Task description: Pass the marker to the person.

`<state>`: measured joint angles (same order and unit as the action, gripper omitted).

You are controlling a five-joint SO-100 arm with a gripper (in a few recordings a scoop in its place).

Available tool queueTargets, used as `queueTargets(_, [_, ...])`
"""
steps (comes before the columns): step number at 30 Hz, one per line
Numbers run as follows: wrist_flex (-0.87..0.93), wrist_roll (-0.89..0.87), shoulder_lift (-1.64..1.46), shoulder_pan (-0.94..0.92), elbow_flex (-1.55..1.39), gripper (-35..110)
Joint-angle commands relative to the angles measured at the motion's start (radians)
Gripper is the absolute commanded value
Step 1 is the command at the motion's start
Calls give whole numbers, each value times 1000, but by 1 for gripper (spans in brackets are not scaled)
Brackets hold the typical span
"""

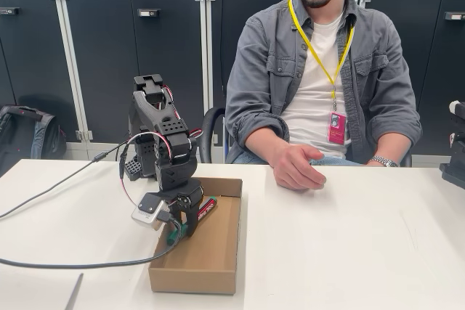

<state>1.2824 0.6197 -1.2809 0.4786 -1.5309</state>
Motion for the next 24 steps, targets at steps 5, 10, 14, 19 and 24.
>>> queueTargets(5, [178,-28,-104,3,242,-5])
queueTargets(10, [337,-5,-219,8,393,-5])
queueTargets(14, [454,23,-319,-11,505,-5])
queueTargets(19, [434,23,-495,-72,528,-5])
queueTargets(24, [256,-2,-653,-106,456,-5])
